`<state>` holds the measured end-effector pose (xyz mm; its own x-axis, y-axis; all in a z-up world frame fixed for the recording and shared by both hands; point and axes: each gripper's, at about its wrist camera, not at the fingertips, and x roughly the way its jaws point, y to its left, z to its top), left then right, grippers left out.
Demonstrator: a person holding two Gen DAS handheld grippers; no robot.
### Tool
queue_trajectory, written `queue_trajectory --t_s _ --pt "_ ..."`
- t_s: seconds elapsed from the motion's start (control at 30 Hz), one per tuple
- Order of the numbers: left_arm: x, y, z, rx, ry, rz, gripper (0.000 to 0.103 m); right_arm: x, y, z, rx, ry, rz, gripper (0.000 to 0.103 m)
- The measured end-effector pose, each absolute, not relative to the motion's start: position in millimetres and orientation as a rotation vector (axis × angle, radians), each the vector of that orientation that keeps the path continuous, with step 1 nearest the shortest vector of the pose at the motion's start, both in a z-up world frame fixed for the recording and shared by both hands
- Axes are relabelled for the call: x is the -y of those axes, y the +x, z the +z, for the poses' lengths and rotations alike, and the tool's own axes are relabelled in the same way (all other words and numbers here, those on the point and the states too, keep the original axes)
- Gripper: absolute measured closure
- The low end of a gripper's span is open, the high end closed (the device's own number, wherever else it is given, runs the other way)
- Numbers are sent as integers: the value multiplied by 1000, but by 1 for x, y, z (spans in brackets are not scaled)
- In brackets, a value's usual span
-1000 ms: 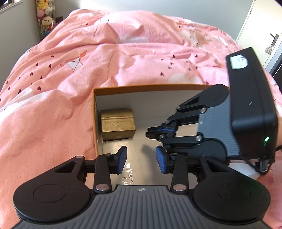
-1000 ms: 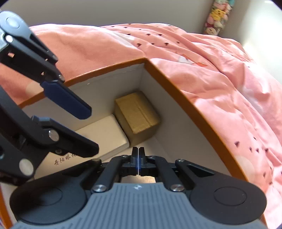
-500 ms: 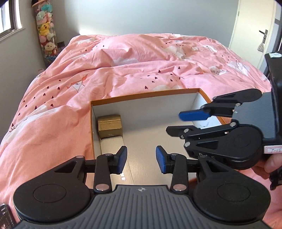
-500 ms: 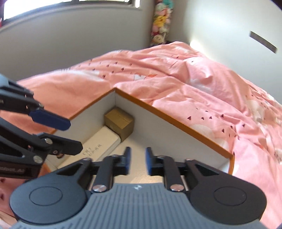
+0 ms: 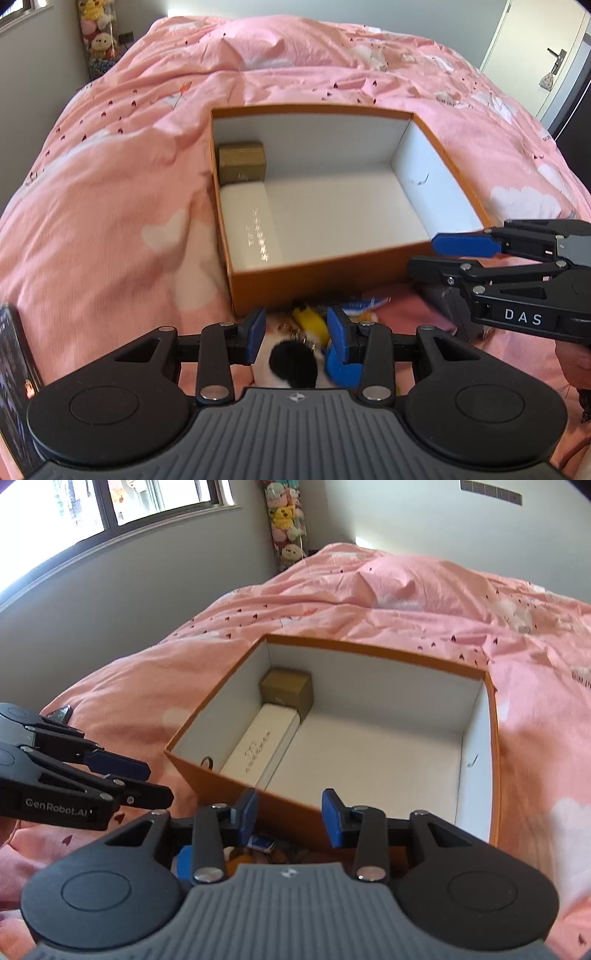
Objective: Organize objects
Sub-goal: 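Grasp the plush toy with the Ocean Park tag using the right tool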
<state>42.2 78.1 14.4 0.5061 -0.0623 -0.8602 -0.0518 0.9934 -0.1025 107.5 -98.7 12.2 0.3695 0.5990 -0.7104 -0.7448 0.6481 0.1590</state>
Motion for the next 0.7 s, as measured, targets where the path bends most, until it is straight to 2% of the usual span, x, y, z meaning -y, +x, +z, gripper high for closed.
queue_trajectory --t_s 0.23,0.43,0.7 --pt "-73 32 -3 -1106 -108 -29 53 104 89 -15 -988 -137 871 67" --pt "-81 33 -14 -1130 -150 -3 52 96 97 -11 -1029 -58 865 66" --pt "-91 38 -30 -1171 -205 8 42 63 112 -36 -1203 -31 820 54"
